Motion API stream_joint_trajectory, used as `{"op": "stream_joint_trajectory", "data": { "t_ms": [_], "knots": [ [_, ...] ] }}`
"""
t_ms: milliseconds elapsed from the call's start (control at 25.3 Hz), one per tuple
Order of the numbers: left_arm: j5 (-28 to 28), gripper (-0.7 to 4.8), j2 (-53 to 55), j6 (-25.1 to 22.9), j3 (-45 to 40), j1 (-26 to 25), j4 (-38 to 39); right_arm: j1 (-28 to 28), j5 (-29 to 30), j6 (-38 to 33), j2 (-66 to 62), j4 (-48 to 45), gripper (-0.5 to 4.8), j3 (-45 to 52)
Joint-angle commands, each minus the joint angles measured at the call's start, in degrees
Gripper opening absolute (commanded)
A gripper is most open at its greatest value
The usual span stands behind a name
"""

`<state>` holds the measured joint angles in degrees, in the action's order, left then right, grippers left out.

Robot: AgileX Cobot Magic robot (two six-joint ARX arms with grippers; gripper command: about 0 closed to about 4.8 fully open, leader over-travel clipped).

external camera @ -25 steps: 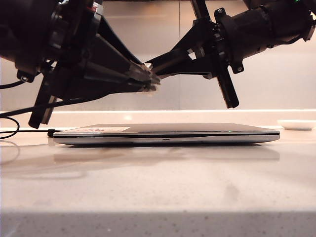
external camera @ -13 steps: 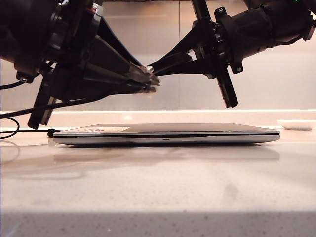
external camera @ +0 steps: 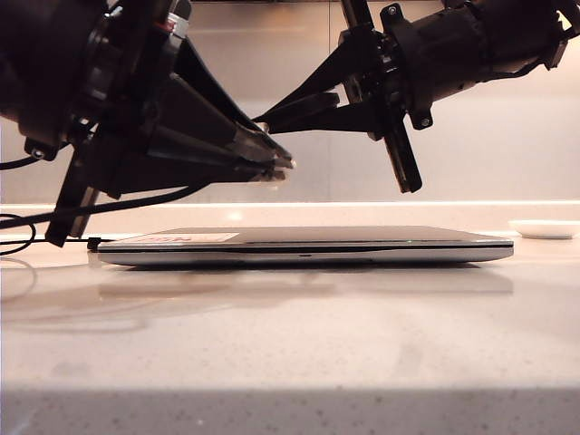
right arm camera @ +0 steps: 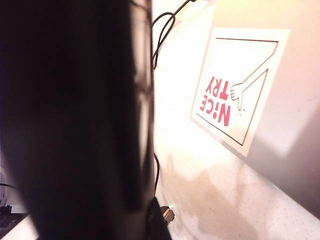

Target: Pick up the charging cable and the phone, plug the charging cable into the charging port on the phone, and finally place them back on the table.

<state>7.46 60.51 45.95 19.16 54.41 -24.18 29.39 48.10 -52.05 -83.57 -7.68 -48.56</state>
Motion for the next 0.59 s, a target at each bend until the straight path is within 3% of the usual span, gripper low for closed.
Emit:
{"op": "stream_joint_trajectory", "data": {
  "t_ms": [40, 356, 593],
  "knots": [
    [-0.79, -0.06, -0.15, -0.09, 0.39, -0.02, -1.99, -0.2, 1.38, -0.02, 0.59, -0.11, -0.07, -0.24],
    [-0.79, -0.06, -0.15, -0.13, 0.39, 0.0, 1.2, -1.38, -2.36, -0.63, 0.61, -0.33, -0.07, -0.28],
    [-0.79, -0.06, -0.15, -0.31, 0.39, -0.02, 2.69, -1.33, -0.22, -2.21, 0.61, -0.28, -0.07, -0.28]
  ]
}}
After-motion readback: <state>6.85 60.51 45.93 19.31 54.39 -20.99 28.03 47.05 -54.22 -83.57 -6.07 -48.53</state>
